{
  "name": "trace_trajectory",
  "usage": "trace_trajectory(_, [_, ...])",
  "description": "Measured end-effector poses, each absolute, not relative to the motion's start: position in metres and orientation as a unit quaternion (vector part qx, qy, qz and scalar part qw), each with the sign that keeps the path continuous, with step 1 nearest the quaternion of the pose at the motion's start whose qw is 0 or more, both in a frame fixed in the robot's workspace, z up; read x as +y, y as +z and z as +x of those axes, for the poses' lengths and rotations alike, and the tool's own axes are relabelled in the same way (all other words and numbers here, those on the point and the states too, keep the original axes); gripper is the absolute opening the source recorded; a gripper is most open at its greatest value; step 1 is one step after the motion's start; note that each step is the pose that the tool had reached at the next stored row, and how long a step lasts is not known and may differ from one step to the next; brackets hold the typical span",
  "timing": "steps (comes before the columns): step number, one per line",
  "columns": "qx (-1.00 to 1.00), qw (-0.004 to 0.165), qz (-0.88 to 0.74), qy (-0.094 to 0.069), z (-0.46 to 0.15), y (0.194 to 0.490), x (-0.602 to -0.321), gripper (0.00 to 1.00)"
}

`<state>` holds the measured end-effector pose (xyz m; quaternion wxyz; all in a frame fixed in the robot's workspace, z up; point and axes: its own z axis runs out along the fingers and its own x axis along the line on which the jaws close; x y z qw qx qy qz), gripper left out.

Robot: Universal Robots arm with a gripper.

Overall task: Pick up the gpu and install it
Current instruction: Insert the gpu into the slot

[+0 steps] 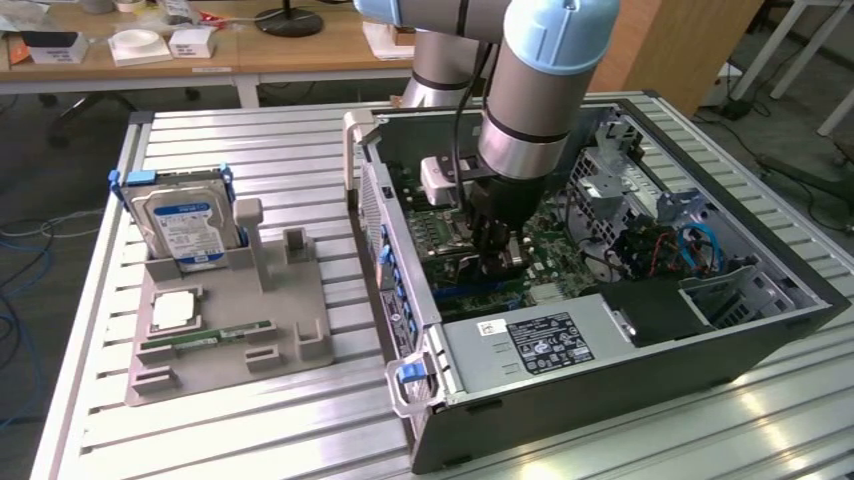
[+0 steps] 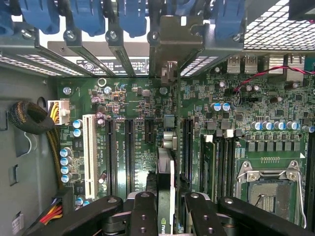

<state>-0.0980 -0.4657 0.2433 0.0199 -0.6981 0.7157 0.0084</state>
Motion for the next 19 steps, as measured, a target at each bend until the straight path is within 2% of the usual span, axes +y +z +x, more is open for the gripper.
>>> trace_trajectory(19, [0.716,0.02,-0.698,0.008,-0.0987,0.2408,-0.465,0.27])
